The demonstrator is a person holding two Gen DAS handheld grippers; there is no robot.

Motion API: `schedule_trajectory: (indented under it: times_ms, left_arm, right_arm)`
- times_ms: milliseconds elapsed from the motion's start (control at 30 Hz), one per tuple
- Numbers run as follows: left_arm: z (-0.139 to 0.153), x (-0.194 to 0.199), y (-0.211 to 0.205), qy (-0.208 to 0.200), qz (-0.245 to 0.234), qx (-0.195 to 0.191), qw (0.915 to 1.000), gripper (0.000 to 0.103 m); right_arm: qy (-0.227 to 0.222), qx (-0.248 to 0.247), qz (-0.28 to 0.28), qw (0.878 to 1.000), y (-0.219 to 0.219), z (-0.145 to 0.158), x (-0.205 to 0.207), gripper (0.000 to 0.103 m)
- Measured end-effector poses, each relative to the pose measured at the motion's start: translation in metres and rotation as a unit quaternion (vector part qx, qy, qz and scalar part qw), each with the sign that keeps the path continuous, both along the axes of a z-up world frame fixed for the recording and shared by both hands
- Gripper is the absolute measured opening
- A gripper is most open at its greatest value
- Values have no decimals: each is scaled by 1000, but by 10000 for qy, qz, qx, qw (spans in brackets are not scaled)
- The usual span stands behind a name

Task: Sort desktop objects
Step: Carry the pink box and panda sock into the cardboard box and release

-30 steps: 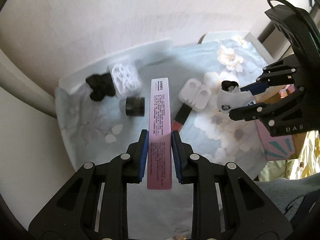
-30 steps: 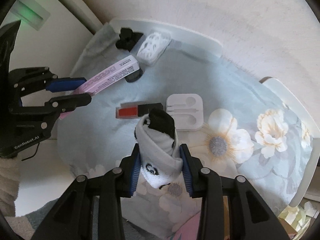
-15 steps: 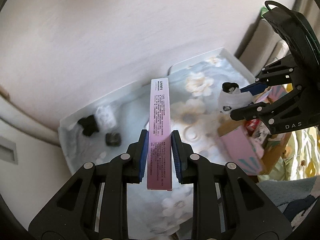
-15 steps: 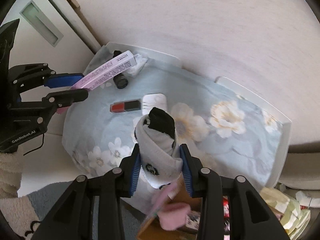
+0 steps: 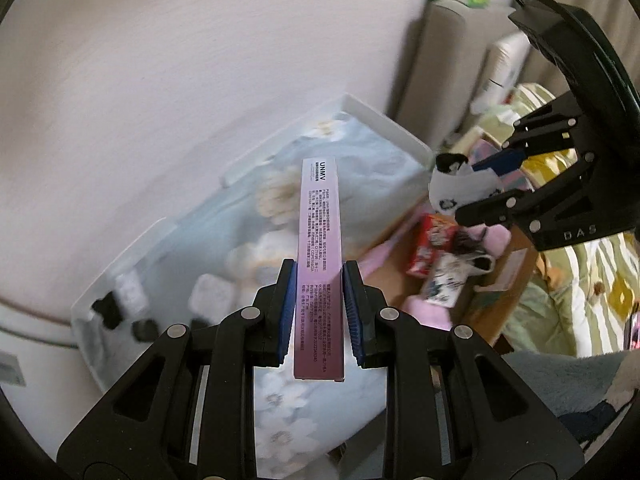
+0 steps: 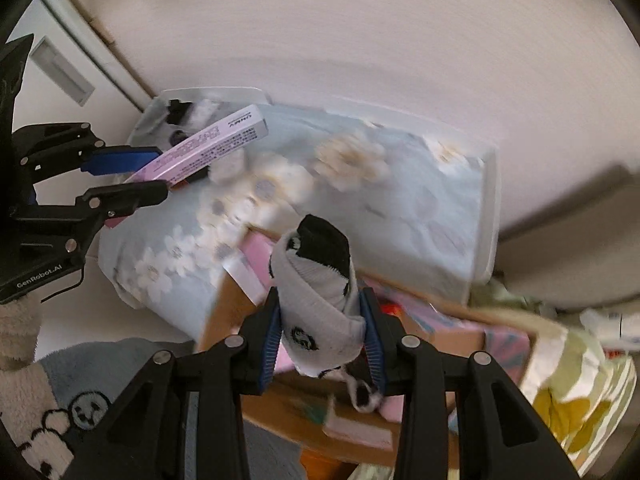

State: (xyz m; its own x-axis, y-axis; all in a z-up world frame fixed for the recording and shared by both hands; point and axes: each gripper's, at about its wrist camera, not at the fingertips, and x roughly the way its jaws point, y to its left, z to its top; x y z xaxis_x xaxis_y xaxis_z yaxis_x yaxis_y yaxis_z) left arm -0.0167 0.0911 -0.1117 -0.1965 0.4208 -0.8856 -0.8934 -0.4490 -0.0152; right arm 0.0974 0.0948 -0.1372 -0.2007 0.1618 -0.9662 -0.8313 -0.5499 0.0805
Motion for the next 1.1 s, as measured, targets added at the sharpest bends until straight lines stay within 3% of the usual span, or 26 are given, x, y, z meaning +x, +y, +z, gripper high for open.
schedule_trajectory:
  times_ms: [300, 500, 700, 867, 967, 1000, 1033, 1067, 1100]
  left_arm:
    - [-24, 62, 61, -182, -764, -229, 9966, 21]
    - [-47, 97, 89, -293, -1122, -509, 9919, 21]
    - [-54, 107, 96, -265, -1198, -689, 9900, 21]
    - [-59, 107, 98, -264, -1184, -772, 9896, 21]
    - [-64, 105, 101, -377, -1110, -807, 9898, 21]
    - [-66, 104, 102, -401, -1078, -832, 9899, 25]
    - [-67, 104, 102, -362, -1020, -886, 9902, 44]
    - [-66, 104, 102, -247, -990, -907, 9906, 66]
    - [-64, 105, 101, -112, -988, -885, 9911, 101]
  right_arm:
    - [-110, -308, -602, 9976, -21, -27, 81, 35]
    - [-93, -511, -823, 9953, -32, -45, 109, 35]
    - [-67, -599, -924, 9939, -38, -57, 122, 35]
    - [-422, -390, -873, 9945, -40, -66, 124, 35]
    - [-229, -518, -985, 9935, -37, -70, 128, 43]
    - [-230, -525, -1038, 9929, -36, -71, 129, 50]
    - [-303, -529, -1083, 9922, -34, -71, 130, 65]
    - [-340, -500, -1113, 9919, -34, -71, 131, 74]
    - [-315, -418, -1153, 9919, -33, -68, 133, 81]
